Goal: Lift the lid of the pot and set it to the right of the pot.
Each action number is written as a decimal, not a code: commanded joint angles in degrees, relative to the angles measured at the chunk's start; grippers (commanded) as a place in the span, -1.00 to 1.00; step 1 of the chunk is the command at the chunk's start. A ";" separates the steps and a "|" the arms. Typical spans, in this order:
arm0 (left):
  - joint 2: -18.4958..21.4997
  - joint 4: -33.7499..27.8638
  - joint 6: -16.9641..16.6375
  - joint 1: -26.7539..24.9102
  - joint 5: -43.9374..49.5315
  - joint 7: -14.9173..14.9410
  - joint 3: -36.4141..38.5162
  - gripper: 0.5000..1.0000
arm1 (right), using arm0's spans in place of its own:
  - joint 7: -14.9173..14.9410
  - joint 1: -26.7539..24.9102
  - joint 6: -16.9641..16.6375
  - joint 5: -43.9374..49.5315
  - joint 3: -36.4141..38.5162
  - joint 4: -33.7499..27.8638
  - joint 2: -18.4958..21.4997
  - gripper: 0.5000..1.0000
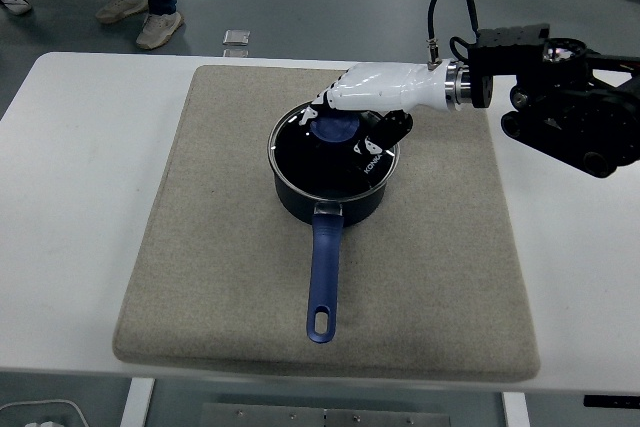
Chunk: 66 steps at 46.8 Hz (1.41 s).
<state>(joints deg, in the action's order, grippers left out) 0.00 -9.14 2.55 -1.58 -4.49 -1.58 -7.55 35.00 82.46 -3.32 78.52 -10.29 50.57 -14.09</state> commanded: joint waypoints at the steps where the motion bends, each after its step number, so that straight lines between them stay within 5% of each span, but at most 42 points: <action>1: 0.00 0.00 0.00 0.00 0.01 0.00 0.08 1.00 | 0.00 -0.11 -0.90 0.14 -0.09 0.06 0.03 -1.00; 66: 0.00 0.00 0.00 0.00 0.01 0.00 0.08 1.00 | 0.00 4.64 -2.40 -0.03 0.00 -0.65 -0.06 -1.00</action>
<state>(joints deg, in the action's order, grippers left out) 0.00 -9.14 2.55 -1.58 -4.51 -1.58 -7.53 35.01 86.58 -5.72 78.62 -10.28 50.02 -14.21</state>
